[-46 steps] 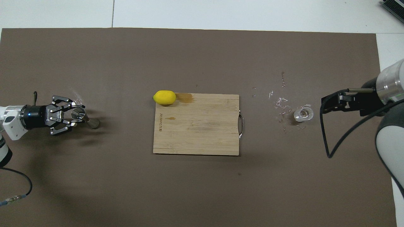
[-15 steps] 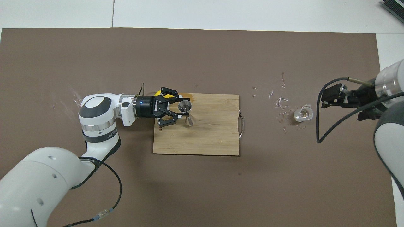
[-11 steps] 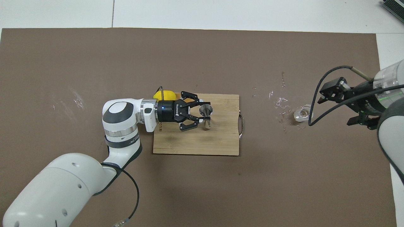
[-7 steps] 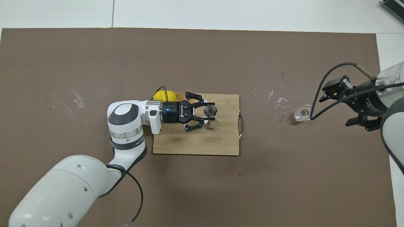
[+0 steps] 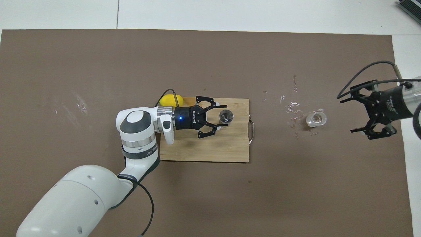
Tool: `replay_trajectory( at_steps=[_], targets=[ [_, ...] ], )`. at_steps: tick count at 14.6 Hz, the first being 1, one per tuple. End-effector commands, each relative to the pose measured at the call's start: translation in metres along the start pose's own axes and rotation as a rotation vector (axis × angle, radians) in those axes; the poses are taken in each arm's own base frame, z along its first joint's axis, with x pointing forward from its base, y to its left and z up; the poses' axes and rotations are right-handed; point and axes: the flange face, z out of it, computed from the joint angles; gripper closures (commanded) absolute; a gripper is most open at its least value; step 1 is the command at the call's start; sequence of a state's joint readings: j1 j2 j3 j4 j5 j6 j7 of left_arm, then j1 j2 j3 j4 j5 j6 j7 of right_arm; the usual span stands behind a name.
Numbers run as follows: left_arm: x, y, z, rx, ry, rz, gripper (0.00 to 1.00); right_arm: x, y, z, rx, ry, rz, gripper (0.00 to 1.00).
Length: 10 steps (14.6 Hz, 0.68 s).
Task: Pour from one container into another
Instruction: 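Open the left gripper off the cup while the right gripper reaches the glass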
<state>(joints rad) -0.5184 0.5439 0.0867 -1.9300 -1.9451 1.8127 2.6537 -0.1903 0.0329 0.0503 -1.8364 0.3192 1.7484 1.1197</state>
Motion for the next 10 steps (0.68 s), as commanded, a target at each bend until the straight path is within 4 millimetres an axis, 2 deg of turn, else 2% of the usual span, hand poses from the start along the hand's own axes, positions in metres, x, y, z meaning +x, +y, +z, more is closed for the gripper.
replay_trajectory(
  at_steps=[1, 4, 6, 7, 10],
  targets=[
    [-0.004, 0.008, -0.003, 0.026, -0.032, 0.016, 0.0, 0.037, -0.005, 0.026, 0.014, -0.075, 0.094, 0.09],
    [-0.004, 0.009, -0.004, 0.023, -0.031, 0.015, 0.0, 0.063, -0.009, 0.057, 0.069, -0.09, 0.158, 0.08],
    [-0.005, 0.014, -0.015, 0.012, -0.022, 0.006, 0.0, 0.079, -0.009, 0.075, 0.081, -0.096, 0.194, 0.08],
    [-0.003, 0.018, -0.024, 0.011, -0.014, -0.003, 0.0, 0.086, -0.008, 0.083, 0.079, -0.095, 0.202, 0.08],
    [0.002, 0.014, -0.073, -0.036, -0.078, 0.024, 0.0, 0.102, -0.008, 0.103, 0.084, -0.101, 0.193, 0.08]
  ],
)
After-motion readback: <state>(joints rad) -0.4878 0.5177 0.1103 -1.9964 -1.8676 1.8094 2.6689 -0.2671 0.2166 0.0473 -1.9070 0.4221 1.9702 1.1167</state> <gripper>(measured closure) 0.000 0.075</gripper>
